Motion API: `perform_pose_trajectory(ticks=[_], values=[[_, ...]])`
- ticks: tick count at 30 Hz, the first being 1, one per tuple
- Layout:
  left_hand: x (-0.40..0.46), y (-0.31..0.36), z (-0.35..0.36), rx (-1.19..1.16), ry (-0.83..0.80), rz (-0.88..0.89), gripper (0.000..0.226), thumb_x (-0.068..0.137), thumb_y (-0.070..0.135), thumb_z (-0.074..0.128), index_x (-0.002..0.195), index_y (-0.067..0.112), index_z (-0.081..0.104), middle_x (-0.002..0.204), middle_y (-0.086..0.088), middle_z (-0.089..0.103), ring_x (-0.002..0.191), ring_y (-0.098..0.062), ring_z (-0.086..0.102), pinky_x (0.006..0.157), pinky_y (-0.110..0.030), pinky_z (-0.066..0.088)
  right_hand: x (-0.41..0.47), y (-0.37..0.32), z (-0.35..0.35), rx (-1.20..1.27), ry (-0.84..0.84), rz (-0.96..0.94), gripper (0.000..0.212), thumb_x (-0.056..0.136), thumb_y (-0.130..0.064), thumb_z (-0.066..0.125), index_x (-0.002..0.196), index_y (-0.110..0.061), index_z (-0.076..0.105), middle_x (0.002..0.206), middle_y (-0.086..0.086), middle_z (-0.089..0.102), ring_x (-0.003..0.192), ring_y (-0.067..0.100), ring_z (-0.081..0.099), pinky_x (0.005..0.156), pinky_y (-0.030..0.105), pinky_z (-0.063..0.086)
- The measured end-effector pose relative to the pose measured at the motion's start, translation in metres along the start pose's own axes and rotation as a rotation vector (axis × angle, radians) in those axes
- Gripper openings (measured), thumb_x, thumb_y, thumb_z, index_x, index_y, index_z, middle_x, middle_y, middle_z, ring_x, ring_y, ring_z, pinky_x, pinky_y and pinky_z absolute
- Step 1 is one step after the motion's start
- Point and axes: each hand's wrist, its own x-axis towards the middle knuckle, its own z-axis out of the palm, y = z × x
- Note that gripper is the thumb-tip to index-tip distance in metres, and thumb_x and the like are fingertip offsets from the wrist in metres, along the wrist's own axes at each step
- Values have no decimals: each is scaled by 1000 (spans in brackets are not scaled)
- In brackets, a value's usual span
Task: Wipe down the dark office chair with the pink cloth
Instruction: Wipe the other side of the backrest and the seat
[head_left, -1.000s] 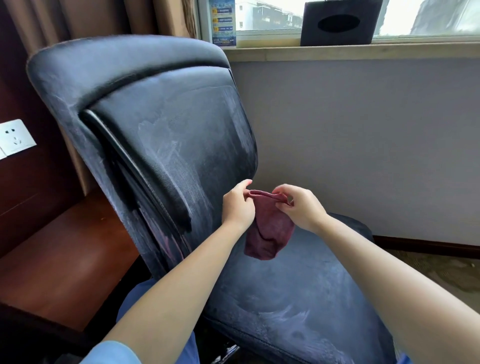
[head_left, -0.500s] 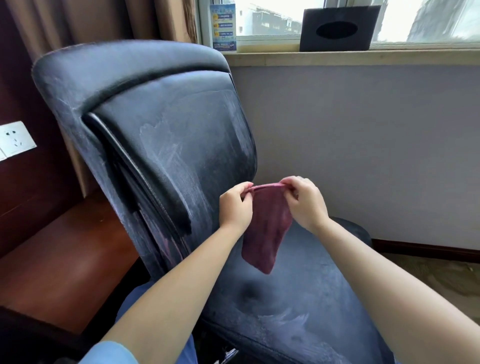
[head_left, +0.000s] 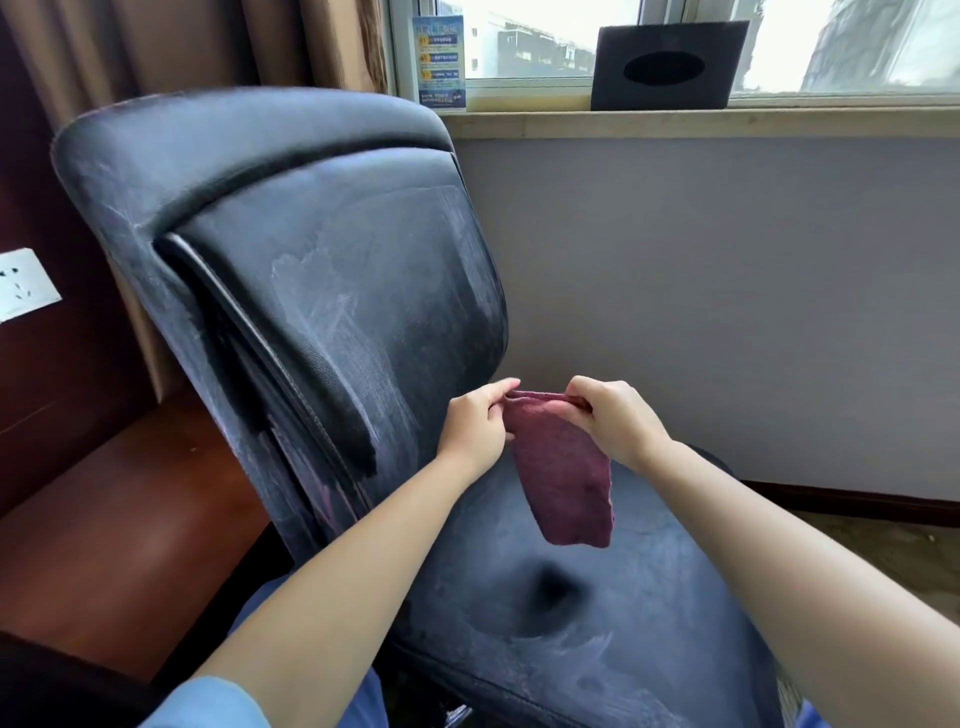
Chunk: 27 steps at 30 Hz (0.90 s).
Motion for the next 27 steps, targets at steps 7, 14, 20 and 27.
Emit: perform_pose_trajectory(ticks=[7, 14, 20, 27], values=[[0, -3, 4, 80, -70, 11, 25, 81, -4, 63, 103, 3, 72, 102, -9, 70, 94, -19, 67, 88, -20, 50, -2, 14, 1, 43, -201, 0, 17, 82, -13, 66, 97, -20, 66, 83, -7, 61, 78, 18, 55, 73, 28, 48], [5, -4, 4, 173, -3, 94, 13, 83, 13, 71, 95, 8, 75, 93, -6, 71, 79, -16, 64, 79, -25, 50, -9, 17, 6, -20, -97, 30, 17, 94, -26, 51, 101, -17, 64, 88, -4, 66, 80, 17, 55, 72, 30, 46], [7, -3, 12, 187, 10, 116, 18, 91, 15, 62, 104, 13, 73, 102, -1, 73, 96, -16, 66, 89, -29, 50, -9, 21, 5, -57, -154, 89, 44, 98, -36, 40, 70, -4, 49, 62, 2, 51, 68, 22, 48, 62, 33, 36], [19, -7, 17, 223, -6, 101, 33, 98, 7, 44, 124, 12, 62, 124, -3, 64, 117, -18, 57, 103, -28, 41, 4, 32, 11, 90, 90, 62, 7, 87, -15, 59, 86, -16, 66, 78, -4, 61, 73, 18, 55, 70, 34, 49]])
